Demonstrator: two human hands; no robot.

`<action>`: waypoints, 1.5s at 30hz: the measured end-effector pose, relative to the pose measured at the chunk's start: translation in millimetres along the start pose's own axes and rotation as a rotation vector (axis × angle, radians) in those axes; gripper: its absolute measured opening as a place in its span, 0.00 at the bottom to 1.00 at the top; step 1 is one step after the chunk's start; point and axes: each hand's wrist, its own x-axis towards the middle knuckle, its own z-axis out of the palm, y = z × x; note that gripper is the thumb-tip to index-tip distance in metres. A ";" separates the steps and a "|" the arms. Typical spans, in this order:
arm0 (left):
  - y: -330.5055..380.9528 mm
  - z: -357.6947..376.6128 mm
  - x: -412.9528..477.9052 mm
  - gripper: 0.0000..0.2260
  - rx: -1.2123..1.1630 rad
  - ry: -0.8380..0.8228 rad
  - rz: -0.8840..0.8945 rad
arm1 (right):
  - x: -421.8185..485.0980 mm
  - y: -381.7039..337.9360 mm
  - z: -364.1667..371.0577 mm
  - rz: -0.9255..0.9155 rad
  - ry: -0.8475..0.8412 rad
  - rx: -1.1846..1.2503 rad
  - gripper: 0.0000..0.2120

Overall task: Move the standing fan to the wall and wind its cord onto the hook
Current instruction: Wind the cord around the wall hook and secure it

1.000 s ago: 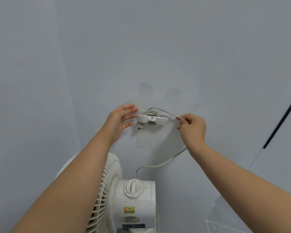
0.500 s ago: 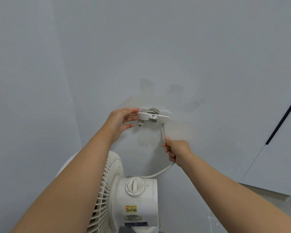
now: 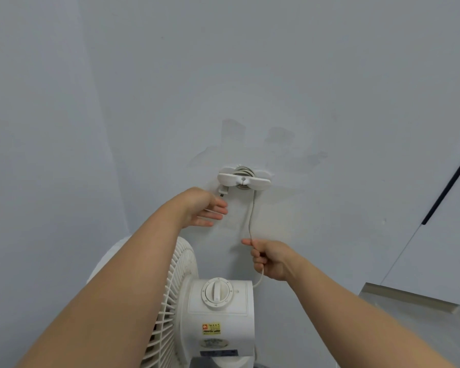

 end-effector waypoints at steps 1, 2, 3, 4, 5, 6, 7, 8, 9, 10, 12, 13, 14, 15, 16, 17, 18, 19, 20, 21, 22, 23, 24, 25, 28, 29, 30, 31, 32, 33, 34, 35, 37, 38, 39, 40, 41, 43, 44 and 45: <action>-0.4 1.4 0.5 0.07 0.030 -0.037 0.002 | 0.7 0.6 2.2 -0.016 -0.006 -0.027 0.15; -0.3 2.9 1.3 0.08 0.047 -0.063 0.012 | 1.1 0.8 4.8 -0.037 -0.006 -0.086 0.16; 0.1 4.8 1.8 0.09 0.059 -0.086 0.024 | 1.8 0.7 7.5 -0.066 0.000 -0.184 0.16; 0.6 6.2 1.6 0.10 0.075 -0.106 0.031 | 1.2 -0.3 10.9 -0.103 0.011 -0.304 0.16; 0.6 7.2 1.4 0.11 0.093 -0.122 0.034 | 0.0 -1.8 15.4 -0.145 0.016 -0.419 0.16; 0.2 7.9 1.9 0.12 0.115 -0.132 0.036 | -1.3 -3.7 19.6 -0.177 0.003 -0.509 0.15; 0.0 8.4 2.7 0.13 0.135 -0.142 0.040 | -2.5 -6.2 24.2 -0.195 -0.022 -0.574 0.15; -0.3 8.8 3.0 0.14 0.156 -0.152 0.044 | -3.5 -8.4 27.5 -0.204 -0.043 -0.626 0.13; 0.0 8.9 2.6 0.15 0.173 -0.163 0.052 | -3.5 -11.0 30.6 -0.214 -0.056 -0.675 0.12; 0.5 8.7 1.9 0.16 0.184 -0.175 0.060 | -3.9 -13.8 32.8 -0.224 -0.058 -0.727 0.11; 1.3 9.4 -0.1 0.17 0.200 -0.211 0.081 | -4.5 -19.0 35.1 -0.241 -0.045 -0.834 0.11; 1.5 10.0 -1.0 0.16 0.213 -0.235 0.093 | -4.5 -21.2 35.3 -0.249 -0.039 -0.894 0.12; 2.0 11.0 -1.7 0.16 0.233 -0.259 0.106 | -4.9 -23.2 35.2 -0.256 -0.028 -0.964 0.13; 2.1 12.1 -2.1 0.15 0.254 -0.276 0.120 | -5.0 -24.4 34.9 -0.259 -0.009 -1.036 0.14; 2.0 12.9 -1.8 0.15 0.272 -0.281 0.133 | -5.2 -25.4 33.7 -0.264 0.020 -1.087 0.16; 1.7 13.8 -1.0 0.14 0.286 -0.273 0.142 | -4.6 -26.1 31.8 -0.273 0.057 -1.100 0.16; 1.0 14.5 -0.5 0.13 0.295 -0.258 0.149 | -4.0 -26.4 29.1 -0.296 0.099 -1.088 0.16; 0.5 15.4 0.2 0.11 0.298 -0.244 0.155 | -2.8 -27.1 25.5 -0.335 0.148 -1.066 0.16; -0.1 15.5 1.2 0.09 0.295 -0.231 0.158 | -1.4 -28.5 21.6 -0.385 0.195 -1.042 0.15; -0.6 15.7 2.7 0.07 0.288 -0.222 0.159 | -0.2 -30.0 17.6 -0.426 0.229 -1.021 0.13; -0.7 15.6 4.2 0.07 0.281 -0.209 0.159 | 0.6 -31.2 13.8 -0.452 0.244 -1.010 0.11; -0.5 15.4 5.9 0.07 0.279 -0.191 0.159 | 0.5 -31.2 11.1 -0.465 0.245 -1.012 0.09; 0.3 15.6 7.6 0.08 0.282 -0.165 0.160 | 1.1 -30.2 8.4 -0.480 0.249 -1.037 0.08; 1.0 15.8 9.3 0.09 0.288 -0.132 0.161 | 2.1 -28.5 6.3 -0.506 0.270 -1.088 0.09; 2.6 17.1 11.6 0.10 0.320 -0.039 0.165 | -2.1 -23.1 3.0 -0.670 0.413 -1.376 0.12; 2.2 17.2 12.4 0.11 0.351 -0.008 0.174 | -5.4 -22.1 2.1 -0.724 0.450 -1.502 0.14; 1.1 17.0 13.3 0.12 0.391 0.026 0.188 | -9.2 -21.3 1.1 -0.777 0.471 -1.624 0.17; -0.4 16.3 14.0 0.13 0.424 0.058 0.200 | -13.6 -20.8 0.3 -0.869 0.482 -1.700 0.19; -1.6 15.4 14.4 0.14 0.443 0.081 0.207 | -16.1 -20.6 -1.1 -0.985 0.481 -1.737 0.21; -2.6 14.6 14.8 0.14 0.456 0.100 0.211 | -16.7 -20.1 -3.2 -1.038 0.488 -1.802 0.23; -3.2 13.8 15.2 0.14 0.471 0.118 0.212 | -16.9 -19.6 -4.6 -1.053 0.512 -1.869 0.25; -3.4 13.3 15.8 0.13 0.487 0.136 0.213 | -15.2 -19.4 -6.6 -1.097 0.543 -1.885 0.26; -2.4 14.0 17.7 0.12 0.531 0.189 0.220 | -11.7 -19.5 -11.9 -1.152 0.538 -1.895 0.27; -1.6 15.0 19.0 0.11 0.570 0.228 0.226 | -12.1 -20.7 -14.6 -1.185 0.524 -1.928 0.26; -1.3 16.1 21.0 0.11 0.609 0.274 0.231 | -12.6 -21.1 -18.3 -1.238 0.491 -1.988 0.24; -1.4 17.2 23.1 0.11 0.639 0.317 0.239 | -11.6 -19.9 -23.0 -1.306 0.449 -2.062 0.21; -1.5 18.2 24.3 0.10 0.657 0.350 0.247 | -9.7 -17.3 -29.0 -1.380 0.415 -2.132 0.18; -1.5 20.4 24.8 0.08 0.691 0.405 0.277 | -5.5 -13.3 -41.6 -1.507 0.421 -2.181 0.16; -1.5 20.5 24.9 0.08 0.712 0.428 0.291 | -5.0 -13.3 -44.7 -1.557 0.450 -2.138 0.17; -1.6 20.2 25.1 0.09 0.725 0.445 0.300 | -5.5 -14.8 -44.8 -1.598 0.481 -2.064 0.18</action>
